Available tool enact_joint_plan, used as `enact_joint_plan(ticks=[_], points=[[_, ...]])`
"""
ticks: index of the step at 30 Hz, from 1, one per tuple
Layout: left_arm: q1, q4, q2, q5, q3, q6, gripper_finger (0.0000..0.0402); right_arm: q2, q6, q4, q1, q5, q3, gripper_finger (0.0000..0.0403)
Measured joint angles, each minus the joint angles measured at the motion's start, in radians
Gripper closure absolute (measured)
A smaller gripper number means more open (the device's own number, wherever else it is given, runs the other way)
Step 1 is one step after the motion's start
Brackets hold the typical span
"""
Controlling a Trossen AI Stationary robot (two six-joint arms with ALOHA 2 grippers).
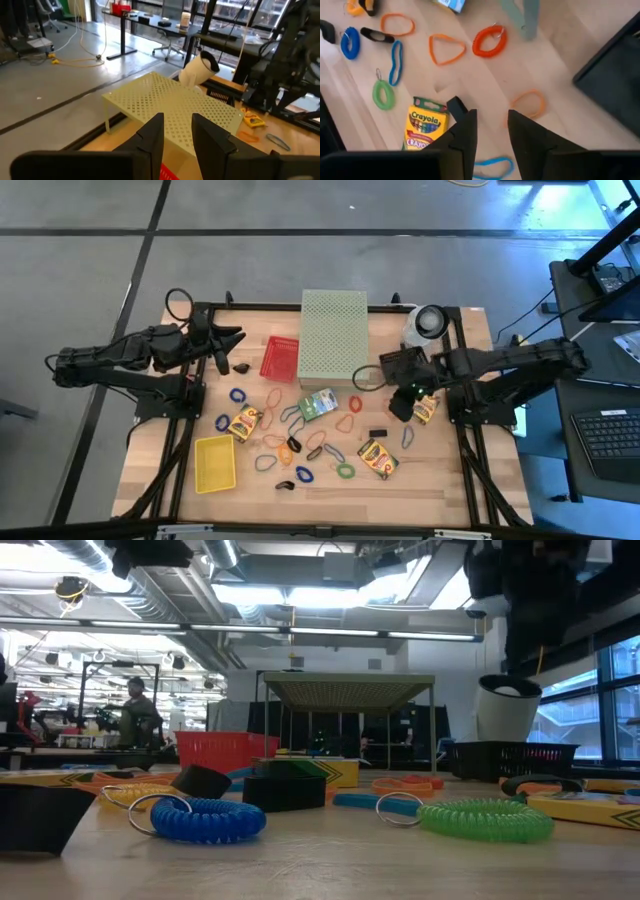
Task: Pick & Place Office Desk Supplies
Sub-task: Put the orange rubber band into the black bin
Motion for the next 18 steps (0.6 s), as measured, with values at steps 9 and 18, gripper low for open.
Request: enact_joint_plan(ticks=[9,18], points=[[0.000,0.033,-0.175,0.048,-0.163,-0.022,0.0307,0.000,0.168,0.123,0.095,0.055,-0.143,0.0324],[0.000,0.071,-0.195,0.077,-0.235,-0.068,0.0313,0.020,0.262,0.285,0.126,0.008,-0.263,0.0323]])
